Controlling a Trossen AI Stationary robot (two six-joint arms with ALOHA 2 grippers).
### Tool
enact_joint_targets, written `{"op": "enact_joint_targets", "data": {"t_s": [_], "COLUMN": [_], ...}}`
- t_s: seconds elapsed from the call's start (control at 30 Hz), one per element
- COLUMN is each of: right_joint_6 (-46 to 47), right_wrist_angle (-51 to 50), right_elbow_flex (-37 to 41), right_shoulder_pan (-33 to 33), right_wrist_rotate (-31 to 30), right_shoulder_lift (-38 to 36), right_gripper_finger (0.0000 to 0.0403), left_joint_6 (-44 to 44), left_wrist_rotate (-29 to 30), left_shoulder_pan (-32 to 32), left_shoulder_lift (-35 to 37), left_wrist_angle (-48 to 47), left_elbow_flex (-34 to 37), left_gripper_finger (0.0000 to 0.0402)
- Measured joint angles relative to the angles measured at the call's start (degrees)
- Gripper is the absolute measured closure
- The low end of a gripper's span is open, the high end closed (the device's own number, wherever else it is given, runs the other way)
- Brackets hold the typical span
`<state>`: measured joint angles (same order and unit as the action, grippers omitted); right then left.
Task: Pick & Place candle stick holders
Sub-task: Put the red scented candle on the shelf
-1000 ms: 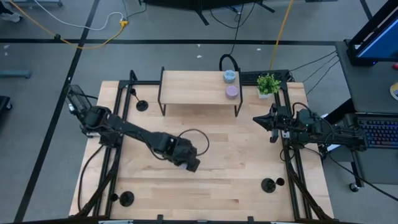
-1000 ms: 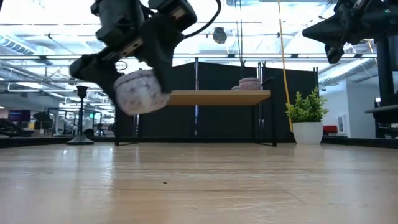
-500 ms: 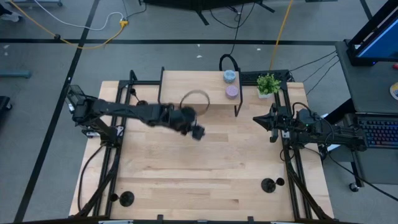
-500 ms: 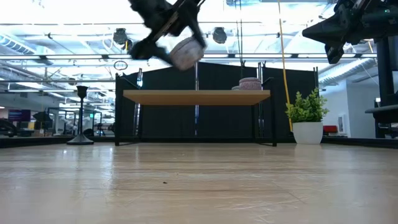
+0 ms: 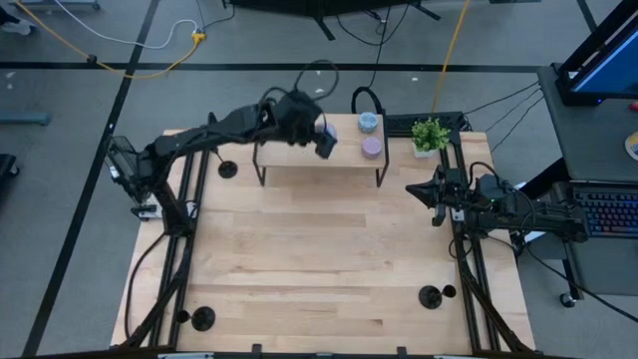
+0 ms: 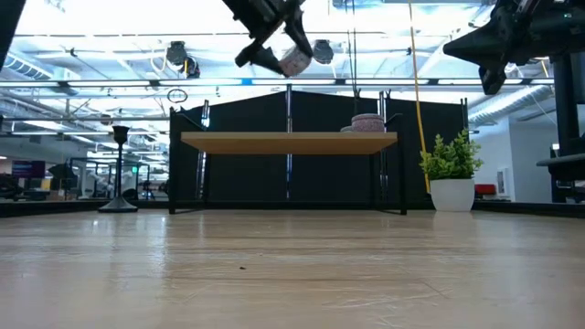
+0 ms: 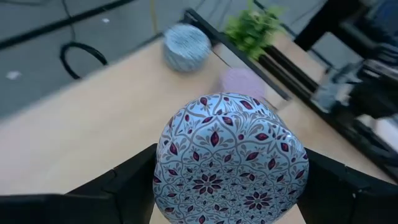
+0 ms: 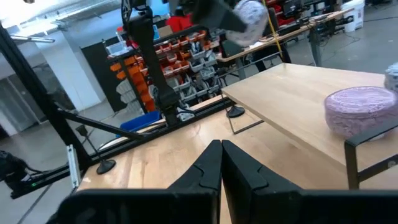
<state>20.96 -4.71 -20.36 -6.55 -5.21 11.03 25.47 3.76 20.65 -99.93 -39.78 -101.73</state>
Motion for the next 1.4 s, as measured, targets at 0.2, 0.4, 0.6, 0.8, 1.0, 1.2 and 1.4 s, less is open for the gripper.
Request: {"op": "enact_joint_targets", "data": {"t_s": [0.2,0.4,0.6,0.8,1.0,1.2,1.4], "right_joint_6": [1.13,2.91,4.21,5.36,5.4,6.02,5.97], "right_wrist_angle": [-0.06,-0.04,-0.07,-0.04,0.16,0.17,0.15], "right_elbow_flex": [0.0,0.0,0.0,0.0,0.0,0.0,0.0], "right_shoulder_pan": [0.0,0.0,0.0,0.0,0.0,-0.11,-0.13], "right_wrist_rotate": [-2.44,-2.47,-2.52,-2.69,-2.71,-2.73,-4.22], "right_shoulder_lift": [0.02,0.01,0.02,0.01,0.02,0.02,0.04], "right_gripper_finger": [0.0401,0.0401,0.0401,0.0401,0.0401,0.0401,0.0401], "left_joint_6": [-5.9,-8.99,-10.26,-10.93,-11.49,-11.52,-11.58], "left_wrist_rotate": [-0.76,-1.33,-1.77,-1.27,-0.69,-0.49,-0.45], "left_shoulder_pan": [2.92,3.23,3.34,3.8,4.06,4.03,4.04], "left_shoulder_lift": [-6.64,-14.0,-18.85,-20.47,-22.17,-23.12,-23.09], "left_wrist_angle": [-1.81,-4.53,-5.11,-4.84,-3.86,-3.96,-2.79], "left_elbow_flex": [-7.23,-14.22,-16.75,-16.9,-16.96,-16.92,-16.92], "left_gripper_finger": [0.0097,0.0097,0.0096,0.0096,0.0096,0.0096,0.0096]}}
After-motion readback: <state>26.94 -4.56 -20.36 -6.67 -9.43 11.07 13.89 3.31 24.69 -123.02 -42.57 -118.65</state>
